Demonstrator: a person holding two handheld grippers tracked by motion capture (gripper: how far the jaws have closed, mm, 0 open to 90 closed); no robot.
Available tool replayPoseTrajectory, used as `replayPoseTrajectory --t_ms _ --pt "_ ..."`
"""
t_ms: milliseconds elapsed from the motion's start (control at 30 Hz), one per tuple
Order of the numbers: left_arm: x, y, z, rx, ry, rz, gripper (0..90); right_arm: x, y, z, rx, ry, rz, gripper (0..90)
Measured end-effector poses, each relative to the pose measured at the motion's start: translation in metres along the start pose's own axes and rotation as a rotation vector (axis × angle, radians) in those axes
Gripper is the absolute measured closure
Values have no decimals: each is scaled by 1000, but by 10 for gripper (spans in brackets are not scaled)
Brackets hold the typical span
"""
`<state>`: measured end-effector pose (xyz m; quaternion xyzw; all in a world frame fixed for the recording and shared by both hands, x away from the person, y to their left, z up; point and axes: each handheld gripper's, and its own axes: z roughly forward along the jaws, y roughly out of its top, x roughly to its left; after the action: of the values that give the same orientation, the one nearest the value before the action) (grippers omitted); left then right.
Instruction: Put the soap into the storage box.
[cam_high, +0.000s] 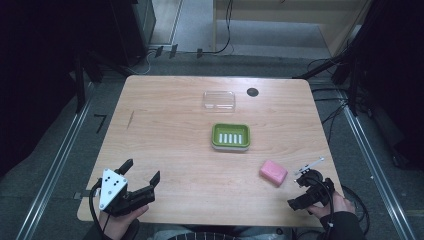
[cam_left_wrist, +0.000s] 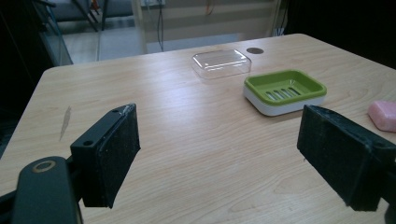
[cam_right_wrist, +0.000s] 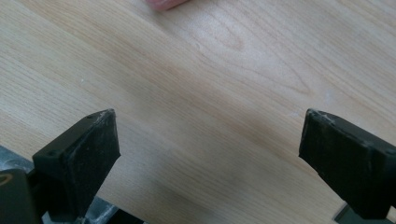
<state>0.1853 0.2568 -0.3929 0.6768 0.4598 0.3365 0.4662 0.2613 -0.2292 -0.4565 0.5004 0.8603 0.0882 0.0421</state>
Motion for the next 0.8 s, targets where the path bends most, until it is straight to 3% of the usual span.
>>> replayPoseTrajectory --t_ms 433,533,800 --pt "1 -1 -3 1 10 -4 136 4 5 2 4 12 -34 16" --pt "1 -1 -2 3 10 -1 136 6 8 3 6 12 -70 1" --pt "1 -1 -2 5 9 -5 136 7 15 1 -15 8 -104 0"
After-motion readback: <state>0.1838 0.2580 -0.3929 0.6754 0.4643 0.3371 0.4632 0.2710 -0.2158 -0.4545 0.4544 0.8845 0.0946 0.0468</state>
